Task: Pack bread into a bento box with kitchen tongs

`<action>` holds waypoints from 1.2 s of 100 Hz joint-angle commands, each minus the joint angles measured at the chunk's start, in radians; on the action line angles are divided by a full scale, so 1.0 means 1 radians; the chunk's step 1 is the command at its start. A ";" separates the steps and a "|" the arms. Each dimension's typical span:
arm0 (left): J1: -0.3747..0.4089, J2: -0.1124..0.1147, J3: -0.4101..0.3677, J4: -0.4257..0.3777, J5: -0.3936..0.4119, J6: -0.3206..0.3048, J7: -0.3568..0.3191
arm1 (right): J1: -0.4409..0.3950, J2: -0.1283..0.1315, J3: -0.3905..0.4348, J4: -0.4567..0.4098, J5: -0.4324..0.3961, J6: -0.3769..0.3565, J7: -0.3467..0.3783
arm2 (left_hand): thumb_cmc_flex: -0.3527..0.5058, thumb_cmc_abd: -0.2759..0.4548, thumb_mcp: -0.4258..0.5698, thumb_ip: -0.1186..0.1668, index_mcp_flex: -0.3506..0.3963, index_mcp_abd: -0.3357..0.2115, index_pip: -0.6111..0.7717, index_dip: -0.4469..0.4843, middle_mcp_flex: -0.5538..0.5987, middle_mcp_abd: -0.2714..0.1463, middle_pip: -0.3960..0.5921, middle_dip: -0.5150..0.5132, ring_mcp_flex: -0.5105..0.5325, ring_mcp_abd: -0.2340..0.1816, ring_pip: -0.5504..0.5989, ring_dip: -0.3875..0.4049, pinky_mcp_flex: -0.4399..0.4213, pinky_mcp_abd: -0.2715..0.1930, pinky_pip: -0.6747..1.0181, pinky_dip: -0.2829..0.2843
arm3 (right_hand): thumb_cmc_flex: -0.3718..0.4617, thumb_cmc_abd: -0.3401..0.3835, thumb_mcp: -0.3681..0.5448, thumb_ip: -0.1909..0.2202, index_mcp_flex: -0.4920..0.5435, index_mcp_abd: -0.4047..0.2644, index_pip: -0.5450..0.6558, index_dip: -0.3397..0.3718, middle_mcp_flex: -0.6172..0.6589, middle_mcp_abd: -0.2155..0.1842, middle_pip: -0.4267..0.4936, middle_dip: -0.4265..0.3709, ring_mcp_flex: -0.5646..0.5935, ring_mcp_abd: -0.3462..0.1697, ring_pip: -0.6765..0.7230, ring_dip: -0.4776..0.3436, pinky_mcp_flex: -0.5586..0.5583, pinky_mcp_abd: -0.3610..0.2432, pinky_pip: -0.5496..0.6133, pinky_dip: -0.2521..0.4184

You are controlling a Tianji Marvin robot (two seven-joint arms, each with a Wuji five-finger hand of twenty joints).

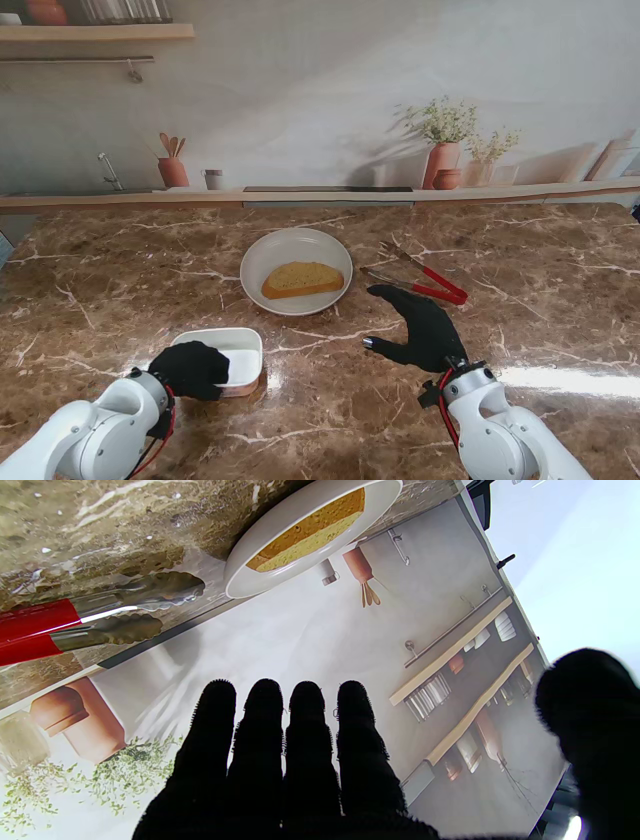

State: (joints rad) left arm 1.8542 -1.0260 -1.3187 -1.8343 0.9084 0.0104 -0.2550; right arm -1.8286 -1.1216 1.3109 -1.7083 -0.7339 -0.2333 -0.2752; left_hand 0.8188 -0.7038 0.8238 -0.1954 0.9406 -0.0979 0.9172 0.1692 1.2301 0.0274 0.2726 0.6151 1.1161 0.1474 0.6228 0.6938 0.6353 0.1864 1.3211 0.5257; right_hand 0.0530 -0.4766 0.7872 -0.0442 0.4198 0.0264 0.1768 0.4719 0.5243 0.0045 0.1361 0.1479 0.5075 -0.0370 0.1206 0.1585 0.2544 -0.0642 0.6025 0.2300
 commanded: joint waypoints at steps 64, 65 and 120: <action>-0.251 -0.023 0.395 0.090 -0.109 0.074 0.081 | -0.004 -0.012 0.010 0.014 0.024 0.009 -0.017 | -0.014 0.011 -0.017 -0.004 0.085 0.075 -0.004 -0.035 0.076 0.086 0.196 -0.236 0.153 0.014 0.137 -0.104 0.189 0.011 0.156 -0.101 | 0.012 0.010 -0.025 0.025 0.029 -0.021 0.005 -0.006 0.003 -0.019 -0.018 0.014 0.007 -0.026 -0.014 0.019 -0.011 -0.016 0.005 -0.004; -0.253 -0.023 0.399 0.092 -0.111 0.076 0.081 | -0.004 -0.012 0.010 0.014 0.024 0.009 -0.017 | -0.015 0.012 -0.017 -0.004 0.085 0.075 -0.004 -0.035 0.076 0.086 0.196 -0.236 0.153 0.013 0.137 -0.105 0.190 0.011 0.156 -0.102 | 0.013 0.010 -0.025 0.025 0.028 -0.022 0.005 -0.006 0.002 -0.019 -0.018 0.014 0.007 -0.026 -0.014 0.019 -0.012 -0.016 0.005 -0.004; -0.201 -0.032 0.361 0.072 -0.096 0.050 0.150 | -0.008 -0.008 0.022 0.010 0.014 0.036 0.004 | -0.321 -0.037 -0.125 0.047 -0.031 0.142 -0.370 0.118 -0.241 0.083 0.177 -0.296 -0.108 0.013 -0.122 -0.165 -0.070 -0.042 -0.061 -0.070 | 0.023 -0.005 -0.025 0.025 0.027 -0.021 0.005 -0.006 0.000 -0.016 -0.019 0.014 -0.004 -0.027 -0.017 0.017 -0.023 -0.014 -0.004 -0.005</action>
State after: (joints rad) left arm 1.6298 -1.0539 -0.9499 -1.7501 0.8103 0.0783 -0.1381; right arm -1.8296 -1.1309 1.3296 -1.6984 -0.7161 -0.2072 -0.2891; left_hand 0.5524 -0.7056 0.7398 -0.1742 0.9238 0.0325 0.5670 0.2698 1.0180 0.1105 0.4642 0.3284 1.0307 0.1519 0.5156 0.5428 0.5836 0.1691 1.2732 0.4317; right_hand 0.0655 -0.4764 0.7756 -0.0423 0.4469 0.0258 0.1782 0.4719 0.5244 0.0045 0.1360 0.1480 0.5075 -0.0370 0.1205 0.1588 0.2448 -0.0639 0.6025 0.2300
